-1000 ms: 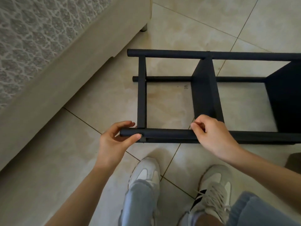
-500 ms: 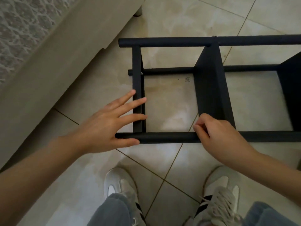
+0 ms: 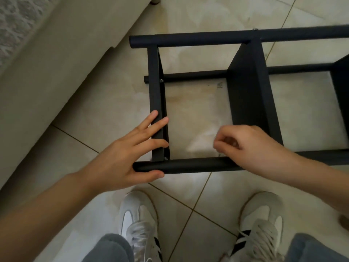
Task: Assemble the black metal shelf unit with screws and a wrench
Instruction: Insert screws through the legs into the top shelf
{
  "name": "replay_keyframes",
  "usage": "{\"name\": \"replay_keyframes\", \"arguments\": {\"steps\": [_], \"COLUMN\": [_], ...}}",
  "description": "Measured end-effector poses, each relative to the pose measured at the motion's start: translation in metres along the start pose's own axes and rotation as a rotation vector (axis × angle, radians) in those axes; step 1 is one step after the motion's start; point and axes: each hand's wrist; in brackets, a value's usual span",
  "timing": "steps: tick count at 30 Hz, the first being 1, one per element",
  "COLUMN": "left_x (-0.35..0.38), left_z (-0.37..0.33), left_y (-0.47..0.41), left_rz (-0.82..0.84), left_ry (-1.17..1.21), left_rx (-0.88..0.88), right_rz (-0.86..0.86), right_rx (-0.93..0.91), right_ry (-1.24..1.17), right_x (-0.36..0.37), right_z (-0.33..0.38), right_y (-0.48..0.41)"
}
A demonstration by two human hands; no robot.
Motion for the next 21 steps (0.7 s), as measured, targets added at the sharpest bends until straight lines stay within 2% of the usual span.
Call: {"name": "replay_keyframes", "arguments": {"steps": [3,6,9,15,21], "left_x": [0.001,0.001,0.001,0.003,0.008], "left_z": [-0.003,-0.006,-0.005,-0.004,-0.002], "left_y": [-0.001,-0.003,-0.003,-0.002,0.001], "left_rz": [-0.008,-0.011,-0.009,-0.014,-0.038], "left_ry": [-0.005,-0.004,-0.005,-0.010,-0.051], "left_rx": [0.003,-0.006,-0.004,-0.003,0.013], "right_rz": [0.147,0.288,0.352,0.513,0.522], "right_rx": [-0.073,-0.059,-0.032,0.035,0.013], "right_ry": [-0.223,-0.420,-0.523,-0.514,-0.474], "right_x": [0.005,0.009,0.014,0.025,0.032], "right_z": [0.014,0.024,0.030,0.035,0.035], "right_y": [-0.016,-0.028,-0.038,-0.054,-0.061]}}
Point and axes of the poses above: each hand's wrist, its own y-axis away from the middle knuckle, its own x-axis out of the palm, z = x × y, and after that the axes turned 15 degrees about x, right-handed
